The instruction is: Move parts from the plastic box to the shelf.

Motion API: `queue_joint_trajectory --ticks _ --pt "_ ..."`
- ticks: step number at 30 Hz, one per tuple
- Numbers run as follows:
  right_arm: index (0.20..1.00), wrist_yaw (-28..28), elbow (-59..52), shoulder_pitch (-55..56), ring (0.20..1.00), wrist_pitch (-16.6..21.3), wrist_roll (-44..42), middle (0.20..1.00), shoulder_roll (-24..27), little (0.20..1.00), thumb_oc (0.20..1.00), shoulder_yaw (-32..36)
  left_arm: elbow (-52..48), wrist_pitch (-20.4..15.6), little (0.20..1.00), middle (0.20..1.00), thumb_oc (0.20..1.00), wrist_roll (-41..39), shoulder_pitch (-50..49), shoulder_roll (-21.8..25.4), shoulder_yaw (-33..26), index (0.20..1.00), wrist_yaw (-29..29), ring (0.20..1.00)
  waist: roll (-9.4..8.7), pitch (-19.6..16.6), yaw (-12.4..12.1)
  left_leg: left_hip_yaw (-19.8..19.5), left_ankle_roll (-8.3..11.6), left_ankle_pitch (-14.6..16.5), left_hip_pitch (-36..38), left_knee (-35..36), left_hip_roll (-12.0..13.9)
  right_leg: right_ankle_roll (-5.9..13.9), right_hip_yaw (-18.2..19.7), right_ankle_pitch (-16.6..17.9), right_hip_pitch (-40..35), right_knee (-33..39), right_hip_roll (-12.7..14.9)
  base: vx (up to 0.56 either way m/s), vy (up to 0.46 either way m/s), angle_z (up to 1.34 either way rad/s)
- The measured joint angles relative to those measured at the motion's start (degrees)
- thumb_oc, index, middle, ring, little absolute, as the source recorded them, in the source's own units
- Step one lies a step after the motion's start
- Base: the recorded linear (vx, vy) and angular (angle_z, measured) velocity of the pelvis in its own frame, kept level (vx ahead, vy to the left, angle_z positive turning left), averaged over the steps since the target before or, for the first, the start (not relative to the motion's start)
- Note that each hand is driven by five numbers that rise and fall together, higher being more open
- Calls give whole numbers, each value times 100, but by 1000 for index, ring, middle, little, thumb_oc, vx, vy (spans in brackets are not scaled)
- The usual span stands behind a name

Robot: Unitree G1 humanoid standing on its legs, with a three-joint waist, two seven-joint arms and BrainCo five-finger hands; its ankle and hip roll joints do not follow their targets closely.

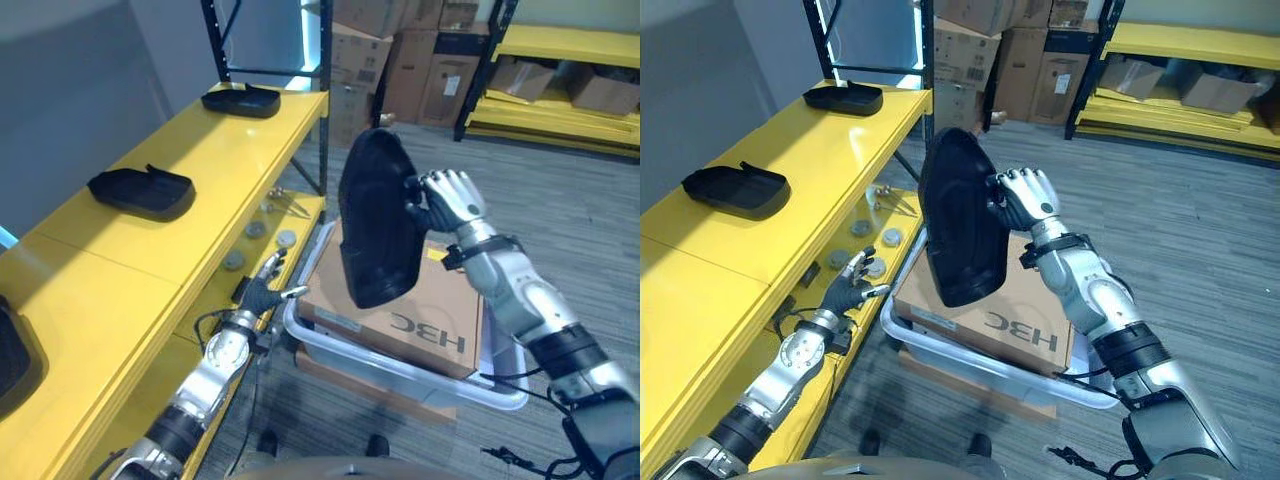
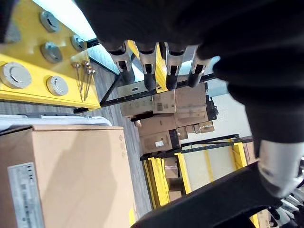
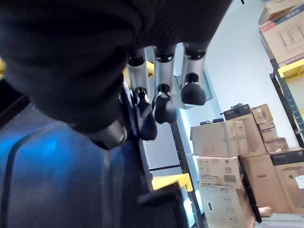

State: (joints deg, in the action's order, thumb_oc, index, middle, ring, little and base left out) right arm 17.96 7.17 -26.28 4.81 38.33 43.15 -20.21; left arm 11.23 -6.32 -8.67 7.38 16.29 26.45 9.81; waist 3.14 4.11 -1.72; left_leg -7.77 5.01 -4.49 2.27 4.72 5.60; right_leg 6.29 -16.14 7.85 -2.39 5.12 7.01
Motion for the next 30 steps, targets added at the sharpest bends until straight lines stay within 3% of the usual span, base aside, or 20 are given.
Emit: queue_joint_trajectory --ticks 5,18,22,30 --pt "200 130 -28 0 200 14 26 200 -423 200 200 -259 -13 -16 1000 1000 1000 11 345 -145 239 1000 287 1000 -7 -25 7 -23 -6 5 94 1 4 -6 -21 -13 -117 0 -9 18 -29 2" --pt "200 204 -190 -30 200 176 43 200 -460 200 200 -693 -720 -117 1000 1000 1000 295 815 -32 233 1000 649 1000 -188 -135 -144 -123 0 10 126 18 -4 -49 -61 -61 -196 0 -4 2 0 2" --pt "200 119 -188 -178 200 208 47 200 -524 200 200 -899 -1008 -112 1000 1000 1000 -479 823 -51 162 1000 576 1000 -188 -135 -154 -179 5 6 141 -1 -5 -12 -160 -56 -255 0 -5 -13 7 8" --pt "200 -14 -243 -187 200 216 51 200 -681 200 200 -897 -1026 -42 1000 1000 1000 -944 823 -67 92 1000 479 1000 -188 -135 -261 -210 5 7 136 0 -7 -34 -193 -86 -273 0 -4 -5 -1 1"
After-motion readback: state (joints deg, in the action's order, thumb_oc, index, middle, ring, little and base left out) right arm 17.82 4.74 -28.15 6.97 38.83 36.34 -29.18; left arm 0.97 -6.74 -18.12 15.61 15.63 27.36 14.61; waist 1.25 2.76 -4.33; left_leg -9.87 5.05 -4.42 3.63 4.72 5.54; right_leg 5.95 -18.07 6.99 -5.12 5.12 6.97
